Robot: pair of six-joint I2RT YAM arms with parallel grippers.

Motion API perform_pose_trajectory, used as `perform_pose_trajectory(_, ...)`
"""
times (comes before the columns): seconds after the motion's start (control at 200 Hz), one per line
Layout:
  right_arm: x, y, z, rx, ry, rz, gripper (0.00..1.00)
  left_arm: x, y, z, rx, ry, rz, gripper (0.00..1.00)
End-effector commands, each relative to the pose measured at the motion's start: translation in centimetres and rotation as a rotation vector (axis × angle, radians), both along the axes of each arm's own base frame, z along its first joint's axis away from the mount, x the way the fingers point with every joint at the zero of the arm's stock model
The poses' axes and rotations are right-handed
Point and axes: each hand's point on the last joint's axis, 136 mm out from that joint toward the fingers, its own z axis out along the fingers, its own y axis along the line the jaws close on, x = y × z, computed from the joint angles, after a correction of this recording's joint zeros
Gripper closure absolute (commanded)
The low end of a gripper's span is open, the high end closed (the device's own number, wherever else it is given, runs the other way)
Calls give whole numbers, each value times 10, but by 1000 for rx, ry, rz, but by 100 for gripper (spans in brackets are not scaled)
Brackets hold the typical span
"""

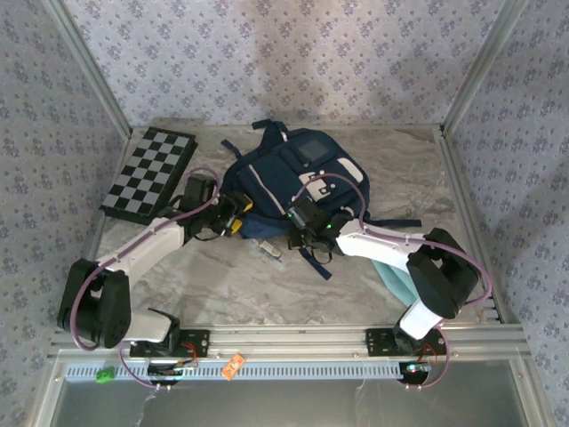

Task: Pack the student bag
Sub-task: Zip the student bag at the top-center of the table.

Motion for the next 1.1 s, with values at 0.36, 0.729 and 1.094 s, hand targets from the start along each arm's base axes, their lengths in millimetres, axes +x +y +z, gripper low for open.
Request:
perform_pose_trajectory(0.36, 4, -12, 1, -66, 12, -49, 100, 27, -17, -9, 72, 4, 47, 84)
perform_pose_trajectory(0.729, 4, -102, -29, -124, 111, -226, 100, 43, 38, -4, 110, -13, 50, 100)
perform_pose_trajectory(1.094, -7, -60, 28, 23, 58, -75, 61, 33, 27, 11, 138, -62, -53, 78)
